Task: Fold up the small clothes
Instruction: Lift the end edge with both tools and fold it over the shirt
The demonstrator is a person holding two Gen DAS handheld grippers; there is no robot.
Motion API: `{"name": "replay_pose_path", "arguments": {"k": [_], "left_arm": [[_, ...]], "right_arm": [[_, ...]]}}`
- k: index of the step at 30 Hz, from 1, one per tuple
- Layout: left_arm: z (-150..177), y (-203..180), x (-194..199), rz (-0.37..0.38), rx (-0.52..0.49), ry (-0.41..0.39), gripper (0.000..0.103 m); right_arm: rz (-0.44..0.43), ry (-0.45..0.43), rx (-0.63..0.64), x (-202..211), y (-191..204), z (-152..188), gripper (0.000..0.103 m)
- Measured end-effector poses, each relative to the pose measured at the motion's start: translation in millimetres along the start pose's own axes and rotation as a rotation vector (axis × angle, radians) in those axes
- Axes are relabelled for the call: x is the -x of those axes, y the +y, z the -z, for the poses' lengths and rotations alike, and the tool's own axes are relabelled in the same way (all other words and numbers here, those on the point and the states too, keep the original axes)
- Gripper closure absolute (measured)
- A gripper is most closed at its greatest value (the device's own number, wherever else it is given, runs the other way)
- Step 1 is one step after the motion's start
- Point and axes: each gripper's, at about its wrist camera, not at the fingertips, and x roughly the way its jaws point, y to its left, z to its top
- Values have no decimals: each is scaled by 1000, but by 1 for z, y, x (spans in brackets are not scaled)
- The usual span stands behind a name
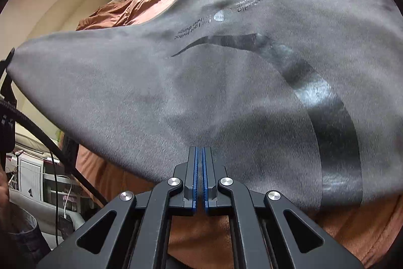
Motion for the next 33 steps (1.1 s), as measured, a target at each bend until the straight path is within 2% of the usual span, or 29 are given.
{"name": "replay_pose_path", "arguments": {"k": [4, 8, 16, 21, 23, 24, 25, 27, 33], "left_arm": [[6, -16, -16, 26, -27, 36, 97], [14, -35, -33, 55, -54, 76, 97], [39, -76, -74, 93, -122, 181, 97], [57, -93, -101, 93, -158, 242, 97], [66, -98, -112, 92, -169, 268, 97], [71, -99, -117, 91, -176, 281, 97], [76, -100, -121, 91, -181, 295, 97], [87, -103, -130, 87, -194, 324, 97], [122, -109, -163, 60, -233, 406, 97]], "right_arm": [[-19, 3, -7, 13, -2, 2, 103], [-32, -53, -25, 47, -11, 1, 103], [17, -222, -78, 130, -35, -8, 102], [66, -265, -79, 163, -47, -1, 101], [89, -269, -81, 169, -48, 4, 95], [90, -280, -83, 175, -48, 19, 82], [92, -298, -84, 181, -50, 22, 62], [112, -335, -71, 188, -48, 28, 39], [133, -346, -55, 211, -60, 51, 39]]}}
